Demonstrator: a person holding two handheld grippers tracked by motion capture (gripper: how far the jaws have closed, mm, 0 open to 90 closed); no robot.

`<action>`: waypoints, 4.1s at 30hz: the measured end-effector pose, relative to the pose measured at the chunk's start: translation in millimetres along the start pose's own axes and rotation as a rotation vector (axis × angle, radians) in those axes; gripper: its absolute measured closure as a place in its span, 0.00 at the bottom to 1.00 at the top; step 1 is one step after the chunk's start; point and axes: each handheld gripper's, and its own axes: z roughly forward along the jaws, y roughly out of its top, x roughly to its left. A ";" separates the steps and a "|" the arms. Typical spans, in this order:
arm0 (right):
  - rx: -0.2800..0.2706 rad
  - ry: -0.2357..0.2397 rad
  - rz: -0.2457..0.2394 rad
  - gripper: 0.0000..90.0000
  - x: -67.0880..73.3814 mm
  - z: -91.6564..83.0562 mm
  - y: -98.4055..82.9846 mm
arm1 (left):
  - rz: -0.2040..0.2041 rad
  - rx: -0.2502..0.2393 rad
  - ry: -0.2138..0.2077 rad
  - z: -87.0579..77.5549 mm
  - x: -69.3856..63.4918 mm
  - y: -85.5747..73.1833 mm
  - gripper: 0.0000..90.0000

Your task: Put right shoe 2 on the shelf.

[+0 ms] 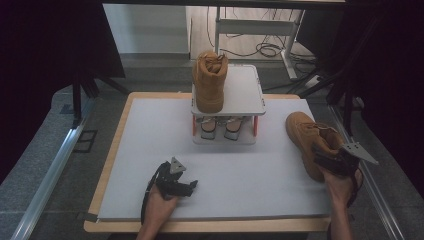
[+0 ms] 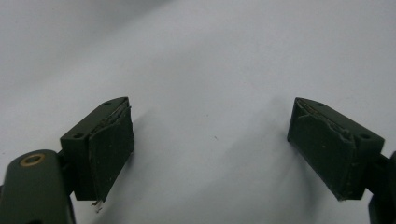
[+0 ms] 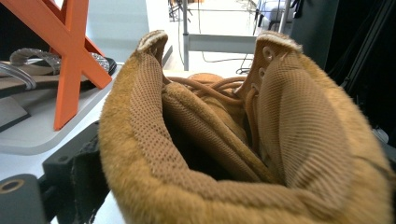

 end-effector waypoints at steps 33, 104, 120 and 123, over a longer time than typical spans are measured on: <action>-0.003 -0.005 -0.039 0.61 10.5 -11.6 6.0 | 0.002 0.000 0.001 -0.1 -0.2 -0.1 0.16; -0.237 0.099 -0.101 0.62 85.7 -19.8 148.7 | 0.005 -0.002 0.003 -0.1 -0.2 -0.1 0.16; -0.257 0.145 -0.117 0.62 114.7 -4.7 173.5 | 0.006 -0.005 0.004 0.1 -0.3 -0.2 0.16; -0.258 0.158 -0.130 0.62 122.8 0.1 177.9 | 0.006 -0.005 0.004 0.1 -0.3 -0.3 0.16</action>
